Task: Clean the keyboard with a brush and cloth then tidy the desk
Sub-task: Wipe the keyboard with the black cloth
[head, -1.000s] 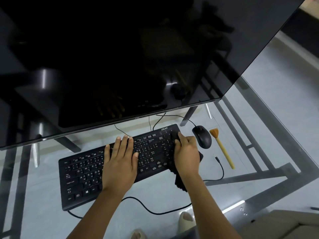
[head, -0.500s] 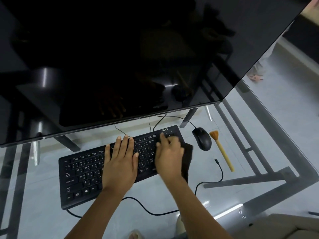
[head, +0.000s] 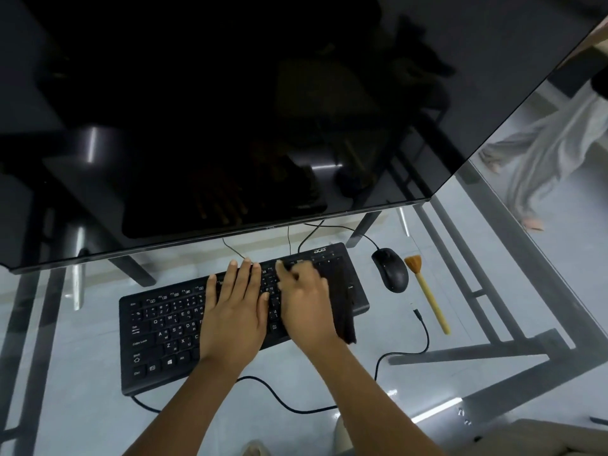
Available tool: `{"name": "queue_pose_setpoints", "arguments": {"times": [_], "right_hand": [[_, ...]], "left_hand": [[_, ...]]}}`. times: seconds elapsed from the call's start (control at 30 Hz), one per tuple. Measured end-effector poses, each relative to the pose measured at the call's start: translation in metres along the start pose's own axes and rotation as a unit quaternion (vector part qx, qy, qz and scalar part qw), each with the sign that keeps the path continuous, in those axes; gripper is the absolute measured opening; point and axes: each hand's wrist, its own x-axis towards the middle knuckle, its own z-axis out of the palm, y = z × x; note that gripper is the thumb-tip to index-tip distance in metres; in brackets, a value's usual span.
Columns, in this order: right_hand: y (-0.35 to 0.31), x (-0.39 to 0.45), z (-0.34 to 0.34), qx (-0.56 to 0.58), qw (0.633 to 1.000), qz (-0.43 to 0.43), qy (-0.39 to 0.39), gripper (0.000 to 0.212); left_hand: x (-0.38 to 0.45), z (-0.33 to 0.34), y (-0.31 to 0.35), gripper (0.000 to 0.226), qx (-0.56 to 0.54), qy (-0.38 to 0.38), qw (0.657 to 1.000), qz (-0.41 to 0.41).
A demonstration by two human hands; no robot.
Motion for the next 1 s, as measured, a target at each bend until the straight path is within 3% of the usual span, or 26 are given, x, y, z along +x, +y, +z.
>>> {"name": "queue_pose_setpoints", "arguments": {"times": [0.07,0.17,0.23,0.3,0.43,0.57,0.63,0.7,0.8,0.87,0.9,0.93,1.0], "right_hand": [[0.015,0.007,-0.008,-0.012,1.0,-0.019,0.012,0.041],[0.055,0.026,-0.029,-0.036,0.987,0.118,0.107,0.039],[0.055,0.028,-0.032,-0.029,0.979,0.165,0.119,0.033],[0.033,0.028,-0.023,-0.018,0.985,0.138,0.106,0.035],[0.026,0.02,-0.014,-0.024,0.999,-0.006,0.036,0.041],[0.064,0.035,-0.039,0.003,0.986,0.16,0.047,0.042],[0.063,0.04,-0.039,-0.018,0.977,0.202,0.063,0.044],[0.038,0.036,-0.029,-0.041,0.987,0.149,0.05,0.042],[-0.005,0.02,-0.008,-0.002,1.0,0.015,-0.022,0.014],[-0.014,0.013,-0.004,-0.039,0.996,-0.071,-0.037,0.024],[-0.01,0.014,-0.008,-0.051,0.995,-0.074,-0.05,0.016],[0.001,0.017,-0.01,-0.037,0.997,-0.054,-0.039,0.022],[0.034,0.031,-0.018,-0.033,0.999,0.027,0.02,0.048]], "left_hand": [[0.0,0.001,-0.001,0.053,0.001,-0.001,1.0,0.001],[0.0,0.001,-0.001,0.053,-0.001,-0.001,1.0,-0.003],[-0.001,0.001,-0.001,0.053,-0.001,-0.001,1.0,-0.005],[0.0,0.0,0.0,0.053,0.003,0.002,1.0,-0.007],[0.0,0.0,0.0,0.053,0.002,-0.002,1.0,-0.007],[0.0,0.001,0.001,0.054,-0.003,-0.002,1.0,-0.009],[0.0,0.001,-0.001,0.054,0.0,-0.006,1.0,-0.012],[0.0,0.001,-0.002,0.054,0.006,-0.006,1.0,-0.013],[0.001,0.001,0.0,0.055,0.005,-0.008,1.0,-0.013],[0.001,0.001,-0.001,0.056,0.001,-0.009,1.0,-0.015],[0.002,0.002,0.0,0.057,-0.002,-0.009,1.0,-0.015],[0.001,0.002,0.0,0.057,-0.003,-0.01,1.0,-0.016],[0.001,0.001,-0.001,0.057,-0.006,-0.011,1.0,-0.018]]}}
